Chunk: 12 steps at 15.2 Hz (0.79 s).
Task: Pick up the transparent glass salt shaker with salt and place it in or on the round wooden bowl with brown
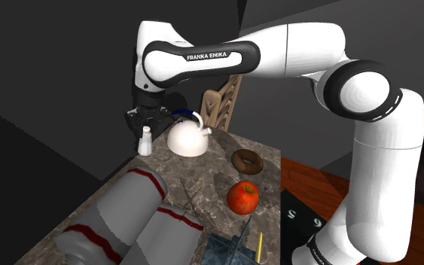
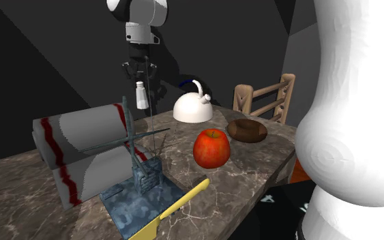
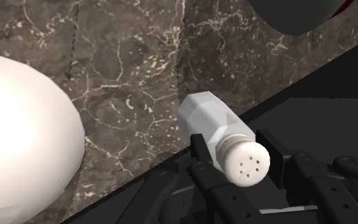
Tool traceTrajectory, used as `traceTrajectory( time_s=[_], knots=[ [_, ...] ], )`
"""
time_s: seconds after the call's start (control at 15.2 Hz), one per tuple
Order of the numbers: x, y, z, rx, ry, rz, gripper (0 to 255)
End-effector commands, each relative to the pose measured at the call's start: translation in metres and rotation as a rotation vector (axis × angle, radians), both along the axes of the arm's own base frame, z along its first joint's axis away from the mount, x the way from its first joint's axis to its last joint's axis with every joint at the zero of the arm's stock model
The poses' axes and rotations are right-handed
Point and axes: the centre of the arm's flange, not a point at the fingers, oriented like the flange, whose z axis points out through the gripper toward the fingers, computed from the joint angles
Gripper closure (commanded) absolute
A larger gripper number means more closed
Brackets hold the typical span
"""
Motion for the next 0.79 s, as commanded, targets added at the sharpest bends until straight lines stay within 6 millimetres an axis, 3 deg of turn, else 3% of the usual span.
traceTrajectory(
  time_s=[0.0, 0.46, 0.73],
  knots=[
    [0.000, 0.000, 0.011, 0.000, 0.000, 0.000, 255],
    [0.000, 0.000, 0.043, 0.000, 0.000, 0.000, 255],
    [-0.025, -0.047, 0.048, 0.000, 0.000, 0.000, 255]
  ],
)
